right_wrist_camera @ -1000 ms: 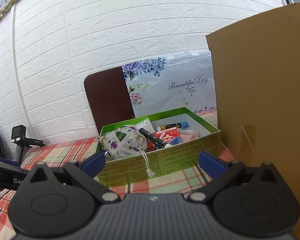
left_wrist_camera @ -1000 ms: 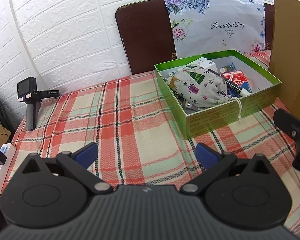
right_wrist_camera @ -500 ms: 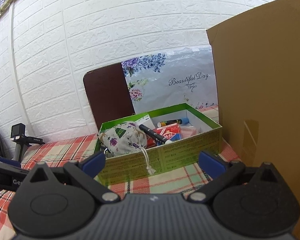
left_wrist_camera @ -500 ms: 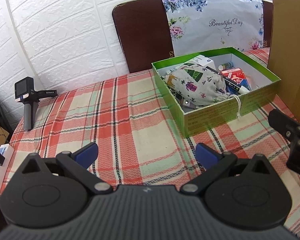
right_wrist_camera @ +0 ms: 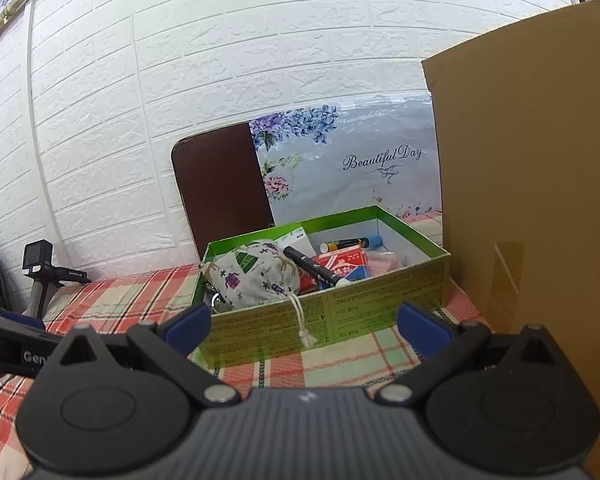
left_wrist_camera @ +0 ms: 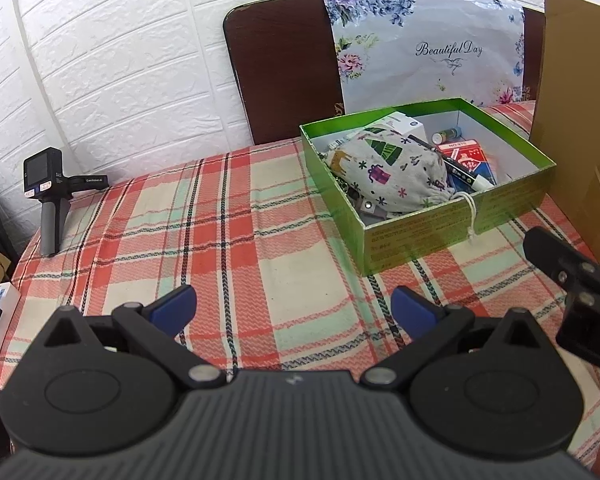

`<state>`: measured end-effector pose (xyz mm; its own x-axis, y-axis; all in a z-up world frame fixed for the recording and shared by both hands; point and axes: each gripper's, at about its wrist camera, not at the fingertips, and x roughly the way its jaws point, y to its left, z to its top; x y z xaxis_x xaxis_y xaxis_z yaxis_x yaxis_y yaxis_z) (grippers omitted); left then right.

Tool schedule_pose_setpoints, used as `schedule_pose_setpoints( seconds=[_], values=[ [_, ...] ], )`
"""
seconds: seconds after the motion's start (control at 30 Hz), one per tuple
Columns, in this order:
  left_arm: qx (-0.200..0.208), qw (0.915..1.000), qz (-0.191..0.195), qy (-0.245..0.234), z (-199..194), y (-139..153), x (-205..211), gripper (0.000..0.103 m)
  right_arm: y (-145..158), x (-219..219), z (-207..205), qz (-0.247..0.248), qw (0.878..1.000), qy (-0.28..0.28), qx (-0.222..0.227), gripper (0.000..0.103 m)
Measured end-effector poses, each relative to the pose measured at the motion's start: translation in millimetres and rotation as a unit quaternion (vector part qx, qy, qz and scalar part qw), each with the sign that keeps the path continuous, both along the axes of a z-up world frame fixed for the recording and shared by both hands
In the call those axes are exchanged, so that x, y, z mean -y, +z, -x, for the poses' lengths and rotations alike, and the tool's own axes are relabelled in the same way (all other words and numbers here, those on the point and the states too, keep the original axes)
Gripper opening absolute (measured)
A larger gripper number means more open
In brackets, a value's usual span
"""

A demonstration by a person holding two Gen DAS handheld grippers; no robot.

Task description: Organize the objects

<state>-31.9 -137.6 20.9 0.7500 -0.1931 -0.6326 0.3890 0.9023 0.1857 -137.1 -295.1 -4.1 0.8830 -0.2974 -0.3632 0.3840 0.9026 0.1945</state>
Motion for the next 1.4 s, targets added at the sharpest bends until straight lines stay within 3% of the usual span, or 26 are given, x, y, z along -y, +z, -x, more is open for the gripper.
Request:
schedule_pose_setpoints(
  seconds=[1.4],
  values=[
    [0.01, 0.9999, 0.012, -0.006, 4.8, 3.8, -3.3, 0.103, 0.7, -3.1, 2.0, 0.002, 1.0, -0.004, 0.0, 0.103]
  ],
)
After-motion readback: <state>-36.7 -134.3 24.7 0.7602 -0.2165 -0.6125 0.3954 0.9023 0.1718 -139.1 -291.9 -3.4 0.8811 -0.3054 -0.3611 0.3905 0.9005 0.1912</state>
